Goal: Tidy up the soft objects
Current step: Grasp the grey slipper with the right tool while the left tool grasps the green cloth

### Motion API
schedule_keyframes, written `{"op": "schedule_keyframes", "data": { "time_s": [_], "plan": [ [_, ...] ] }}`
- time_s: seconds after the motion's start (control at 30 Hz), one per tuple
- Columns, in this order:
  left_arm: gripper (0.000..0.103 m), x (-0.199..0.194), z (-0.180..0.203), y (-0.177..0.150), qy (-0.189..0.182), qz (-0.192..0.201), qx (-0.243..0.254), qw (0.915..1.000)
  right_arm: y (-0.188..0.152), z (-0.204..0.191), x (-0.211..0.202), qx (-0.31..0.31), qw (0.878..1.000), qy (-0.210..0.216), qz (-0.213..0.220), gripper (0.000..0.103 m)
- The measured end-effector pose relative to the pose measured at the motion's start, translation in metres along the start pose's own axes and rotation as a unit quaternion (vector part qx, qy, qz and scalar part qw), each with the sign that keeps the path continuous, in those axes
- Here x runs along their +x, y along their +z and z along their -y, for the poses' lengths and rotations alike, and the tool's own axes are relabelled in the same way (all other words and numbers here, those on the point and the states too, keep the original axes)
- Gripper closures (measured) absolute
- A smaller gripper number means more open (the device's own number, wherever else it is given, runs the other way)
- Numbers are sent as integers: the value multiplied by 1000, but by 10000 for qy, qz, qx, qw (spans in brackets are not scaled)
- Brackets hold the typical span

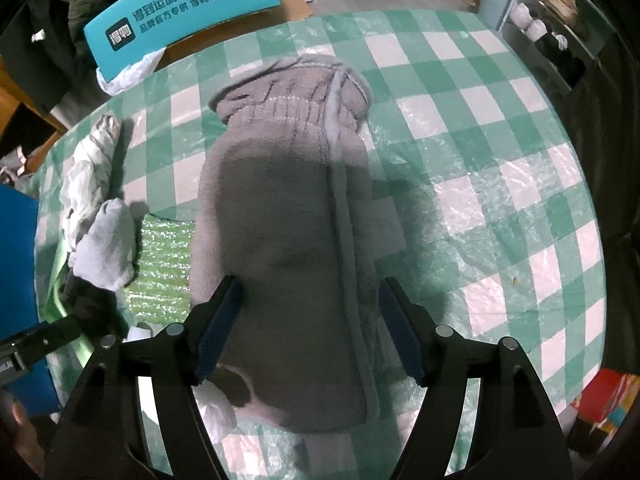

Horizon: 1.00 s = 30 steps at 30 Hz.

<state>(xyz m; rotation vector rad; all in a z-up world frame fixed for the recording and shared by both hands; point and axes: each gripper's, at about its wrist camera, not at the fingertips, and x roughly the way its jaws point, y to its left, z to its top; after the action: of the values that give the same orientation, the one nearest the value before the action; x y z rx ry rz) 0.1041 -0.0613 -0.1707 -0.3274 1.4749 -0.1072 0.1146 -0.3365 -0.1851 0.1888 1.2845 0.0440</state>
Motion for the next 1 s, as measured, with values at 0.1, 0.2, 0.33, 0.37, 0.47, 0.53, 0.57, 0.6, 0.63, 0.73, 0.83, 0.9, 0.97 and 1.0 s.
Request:
{"op": "schedule_keyframes", "data": {
  "time_s": [0.1, 0.2, 0.33, 0.37, 0.47, 0.53, 0.57, 0.6, 0.63, 0.73, 0.83, 0.9, 0.97, 1.0],
  "plan": [
    [34, -2, -4, -3, -33, 33, 44, 10000, 0, -1, 2, 8, 10000, 19, -12, 31],
    [48, -4, -3, -5, -84, 52, 128, 9999, -1, -3, 1, -23, 10000, 29, -10, 33],
    [78, -7, -2, -7, -213, 52, 182, 9996, 0, -8, 2, -112, 9999, 47, 2, 49],
    [87, -8, -2, -7, -243, 62, 192, 9995, -1, -10, 1, -139, 9999, 52, 16, 57],
    [97, -13, 0, -7, -222, 132, 303, 9992, 0, -17, -1, -265, 9996, 86, 96, 73],
    [98, -17, -1, -8, -179, 206, 353, 9990, -1, -20, -4, -323, 9993, 105, 149, 78],
    [98, -18, -1, -9, -152, 243, 361, 9989, 0, -22, -6, -349, 9992, 110, 177, 79],
    [98, -21, -2, -9, -177, 274, 369, 9988, 0, -24, -8, -382, 9990, 107, 217, 80],
    [99, -22, -2, -9, -180, 299, 373, 9987, 0, -25, -10, -405, 9989, 34, 245, 80],
    [99, -31, -4, -10, -168, 410, 406, 9982, 0, -30, -19, -490, 9982, -15, 356, 81],
    [99, -38, -7, -11, -155, 502, 404, 9978, 1, -37, -27, -599, 9970, -88, 478, 81],
    [99, -44, -9, -12, -159, 562, 405, 9975, 0, -42, -35, -695, 9957, -134, 590, 81],
    [99, -50, -10, -13, -127, 654, 438, 9968, 0, -46, -41, -753, 9948, -154, 676, 82],
    [99, -53, -10, -13, -107, 699, 453, 9965, -1, -48, -45, -783, 9941, -166, 726, 82]
  ]
}}
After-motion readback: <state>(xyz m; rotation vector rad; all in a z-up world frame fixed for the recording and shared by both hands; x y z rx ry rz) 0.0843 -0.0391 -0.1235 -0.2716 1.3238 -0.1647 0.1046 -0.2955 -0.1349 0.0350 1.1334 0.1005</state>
